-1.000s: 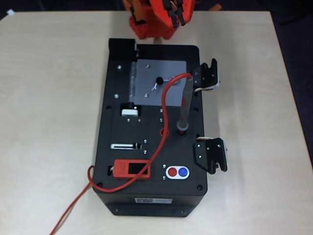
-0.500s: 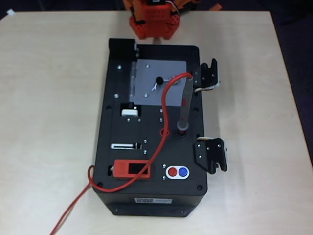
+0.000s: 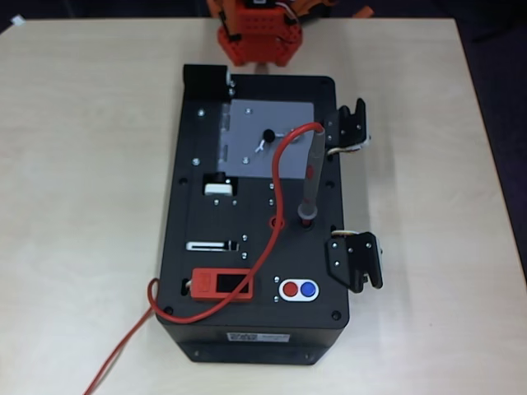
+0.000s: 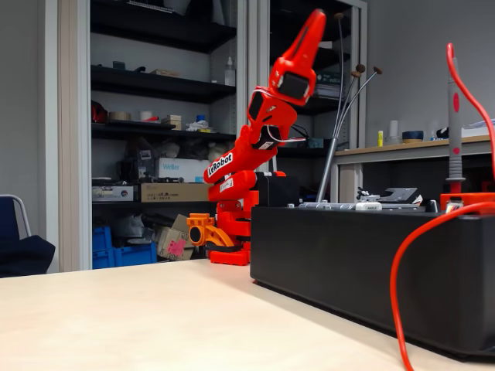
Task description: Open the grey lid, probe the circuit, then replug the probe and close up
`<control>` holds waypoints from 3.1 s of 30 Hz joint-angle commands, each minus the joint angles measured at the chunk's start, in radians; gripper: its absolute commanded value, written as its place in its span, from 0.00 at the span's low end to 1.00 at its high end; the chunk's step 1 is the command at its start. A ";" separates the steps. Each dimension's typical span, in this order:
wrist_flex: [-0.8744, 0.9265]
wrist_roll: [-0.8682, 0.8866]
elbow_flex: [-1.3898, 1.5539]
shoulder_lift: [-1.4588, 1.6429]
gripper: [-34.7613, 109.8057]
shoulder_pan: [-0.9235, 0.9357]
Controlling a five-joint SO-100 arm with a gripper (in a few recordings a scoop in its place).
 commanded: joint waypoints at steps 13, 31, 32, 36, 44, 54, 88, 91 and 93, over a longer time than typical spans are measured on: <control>-0.821 0.034 0.054 0.005 0.24 -0.003; -1.331 0.040 0.173 0.002 0.24 -0.249; -1.331 0.043 0.173 0.002 0.24 -0.258; -1.333 0.057 0.173 0.002 0.24 -0.279; -1.331 0.038 0.173 0.002 0.24 -0.209; -1.331 0.021 0.173 0.005 0.24 -0.075; -1.331 0.008 0.173 0.005 0.24 -0.074; -1.331 0.008 0.173 0.005 0.24 -0.074; -1.331 0.008 0.173 0.005 0.24 -0.074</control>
